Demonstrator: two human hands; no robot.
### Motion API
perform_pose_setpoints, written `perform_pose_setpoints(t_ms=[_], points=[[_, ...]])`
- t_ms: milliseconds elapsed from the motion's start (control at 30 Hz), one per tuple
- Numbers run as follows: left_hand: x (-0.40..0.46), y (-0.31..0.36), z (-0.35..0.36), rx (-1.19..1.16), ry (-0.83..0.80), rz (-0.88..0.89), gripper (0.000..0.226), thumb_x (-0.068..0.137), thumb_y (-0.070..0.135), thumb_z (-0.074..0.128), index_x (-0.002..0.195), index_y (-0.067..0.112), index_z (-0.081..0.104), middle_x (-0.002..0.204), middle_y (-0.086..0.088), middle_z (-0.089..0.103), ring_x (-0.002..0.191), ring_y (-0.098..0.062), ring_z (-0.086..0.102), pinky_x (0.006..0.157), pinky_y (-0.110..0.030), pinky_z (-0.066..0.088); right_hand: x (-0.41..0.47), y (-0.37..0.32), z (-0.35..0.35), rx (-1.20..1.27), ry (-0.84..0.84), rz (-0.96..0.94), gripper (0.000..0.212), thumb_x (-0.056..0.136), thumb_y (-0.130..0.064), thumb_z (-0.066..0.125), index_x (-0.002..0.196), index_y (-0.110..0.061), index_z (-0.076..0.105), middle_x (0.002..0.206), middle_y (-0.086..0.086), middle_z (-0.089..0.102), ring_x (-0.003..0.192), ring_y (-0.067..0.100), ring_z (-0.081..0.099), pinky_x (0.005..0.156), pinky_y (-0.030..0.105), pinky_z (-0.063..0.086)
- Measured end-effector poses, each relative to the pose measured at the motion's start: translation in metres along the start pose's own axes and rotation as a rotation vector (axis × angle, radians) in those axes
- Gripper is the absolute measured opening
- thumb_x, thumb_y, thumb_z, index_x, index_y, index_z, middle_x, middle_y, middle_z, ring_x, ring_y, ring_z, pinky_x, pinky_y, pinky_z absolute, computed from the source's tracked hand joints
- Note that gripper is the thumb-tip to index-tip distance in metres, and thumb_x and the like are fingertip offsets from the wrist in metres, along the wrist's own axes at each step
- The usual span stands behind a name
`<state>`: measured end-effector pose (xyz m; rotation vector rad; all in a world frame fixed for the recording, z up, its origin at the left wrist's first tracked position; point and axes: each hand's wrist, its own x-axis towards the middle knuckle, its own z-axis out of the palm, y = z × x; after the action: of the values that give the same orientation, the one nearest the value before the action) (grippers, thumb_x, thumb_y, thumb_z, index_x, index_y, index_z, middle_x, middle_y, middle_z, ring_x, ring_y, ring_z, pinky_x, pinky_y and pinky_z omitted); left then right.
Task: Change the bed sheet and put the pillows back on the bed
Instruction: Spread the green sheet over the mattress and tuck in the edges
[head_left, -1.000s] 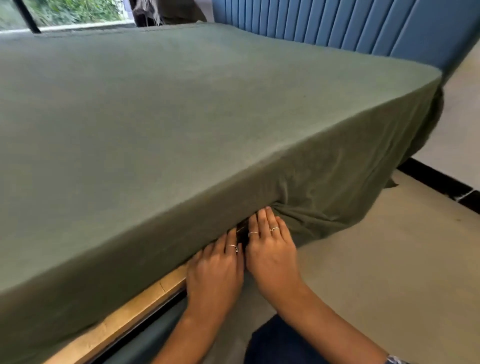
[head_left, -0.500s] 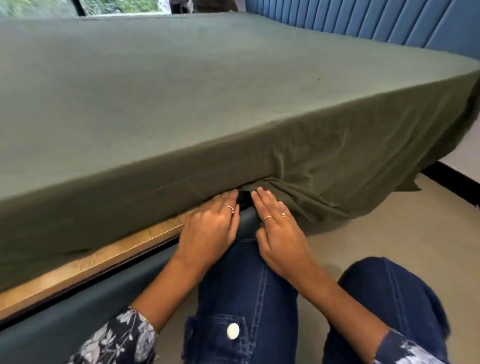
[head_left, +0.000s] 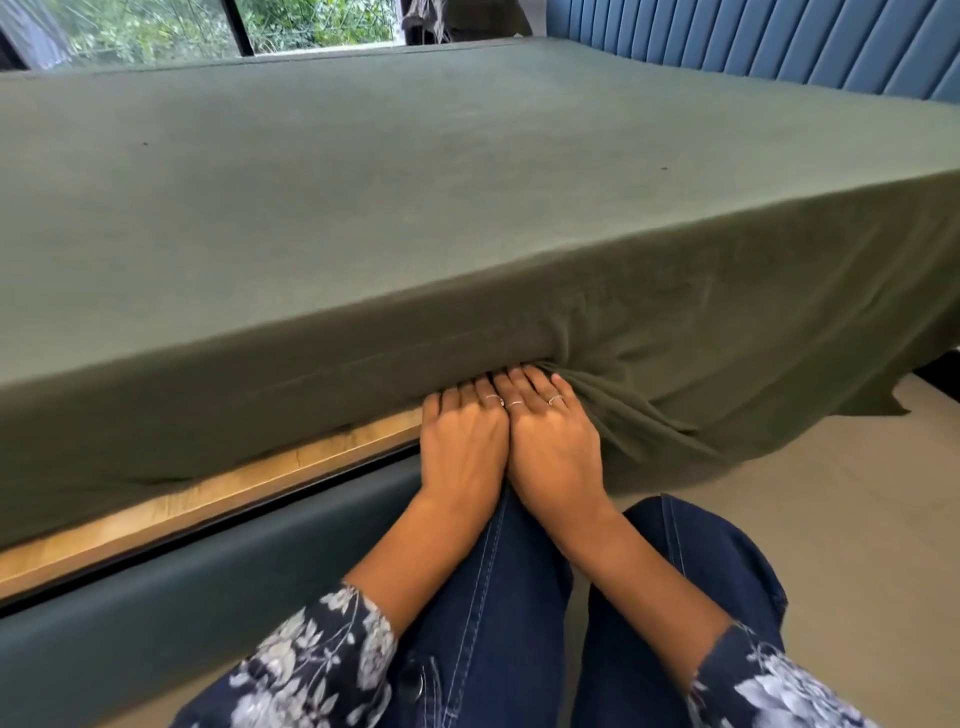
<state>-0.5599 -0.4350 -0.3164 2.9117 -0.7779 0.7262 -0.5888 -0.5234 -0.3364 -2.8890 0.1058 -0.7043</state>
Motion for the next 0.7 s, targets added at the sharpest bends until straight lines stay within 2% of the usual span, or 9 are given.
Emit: perform_pose_setpoints(t_ms=[67,167,267,367,433,467,567,633,700], points=[[0.000,-0.002,-0.003,-0.020,0.000,0.018,0.002,0.070,0.012,0.064,0.071,0.011,0.066,0.060,-0.006,0.065,0.054,-0.022,0.064,0.056,-0.026,0.048,0.002,0.002,-0.008,0.113,-0.005,0.002,0.047,0.082,-0.018,0.038,0.114,-0.007,0.069,0.115,0.011,0.068,0.111,0.024,0.063,0.100,0.036,0.047],[-0.011,-0.016,-0.006,-0.186,-0.022,-0.009,0.018,0.074,0.017,0.073,0.090,0.008,0.070,0.075,-0.010,0.071,0.065,-0.026,0.068,0.057,-0.029,0.051,-0.004,0.011,-0.021,0.344,-0.020,0.046,0.047,0.081,-0.010,0.039,0.120,-0.005,0.065,0.124,0.012,0.063,0.118,0.023,0.057,0.105,0.023,0.035],[-0.030,-0.031,-0.012,-0.484,0.029,-0.084,0.031,0.088,0.013,0.062,0.118,0.005,0.066,0.110,-0.011,0.071,0.098,-0.026,0.068,0.085,-0.029,0.050,-0.025,0.016,-0.023,0.409,0.027,0.111,0.041,0.085,-0.005,0.048,0.124,-0.007,0.062,0.131,0.009,0.058,0.124,0.020,0.050,0.106,0.011,0.023],[-0.049,-0.024,-0.038,-1.278,0.039,-0.678,0.036,0.091,0.012,0.057,0.127,0.006,0.060,0.126,-0.004,0.063,0.117,-0.015,0.060,0.103,-0.023,0.043,-0.034,0.010,-0.021,0.483,0.040,0.184,0.038,0.090,-0.004,0.052,0.126,-0.007,0.060,0.132,0.006,0.055,0.126,0.017,0.045,0.105,0.006,0.018],[-0.048,-0.019,-0.055,-1.952,0.045,-1.134,0.022,0.094,0.000,0.048,0.113,0.000,0.058,0.122,-0.009,0.059,0.119,-0.023,0.058,0.096,-0.027,0.051,-0.032,0.003,-0.021,0.501,0.035,0.189,0.038,0.092,-0.006,0.051,0.130,-0.007,0.057,0.134,0.005,0.054,0.127,0.014,0.041,0.105,0.005,0.016],[-0.045,-0.021,-0.060,-2.138,0.086,-1.277,0.016,0.093,-0.005,0.044,0.102,-0.001,0.057,0.118,-0.015,0.057,0.119,-0.027,0.058,0.093,-0.026,0.052,-0.030,-0.001,-0.021,0.500,0.027,0.167,0.038,0.093,-0.007,0.051,0.131,-0.007,0.056,0.135,0.004,0.053,0.128,0.013,0.041,0.106,0.006,0.016],[-0.040,-0.030,-0.068,-2.323,0.173,-1.403,0.020,0.092,-0.008,0.038,0.102,-0.001,0.054,0.127,-0.021,0.056,0.118,-0.032,0.058,0.099,-0.030,0.048,-0.024,-0.009,-0.020,0.454,-0.047,0.048,0.040,0.097,-0.014,0.049,0.137,-0.008,0.051,0.140,0.004,0.050,0.133,0.014,0.040,0.111,0.014,0.019],[-0.039,-0.036,-0.069,-2.352,0.113,-1.333,0.022,0.092,-0.007,0.036,0.106,0.001,0.051,0.126,-0.024,0.058,0.117,-0.035,0.058,0.098,-0.034,0.048,-0.022,-0.010,-0.018,0.399,-0.084,-0.011,0.043,0.098,-0.019,0.046,0.139,-0.008,0.048,0.142,0.007,0.048,0.134,0.017,0.040,0.113,0.021,0.020],[-0.034,-0.043,-0.071,-2.295,0.015,-1.328,0.015,0.092,-0.005,0.038,0.092,0.002,0.051,0.118,-0.025,0.061,0.116,-0.034,0.059,0.096,-0.035,0.049,-0.020,-0.010,-0.018,0.344,-0.078,-0.028,0.044,0.096,-0.022,0.043,0.137,-0.006,0.049,0.141,0.009,0.050,0.133,0.019,0.042,0.113,0.022,0.019]])
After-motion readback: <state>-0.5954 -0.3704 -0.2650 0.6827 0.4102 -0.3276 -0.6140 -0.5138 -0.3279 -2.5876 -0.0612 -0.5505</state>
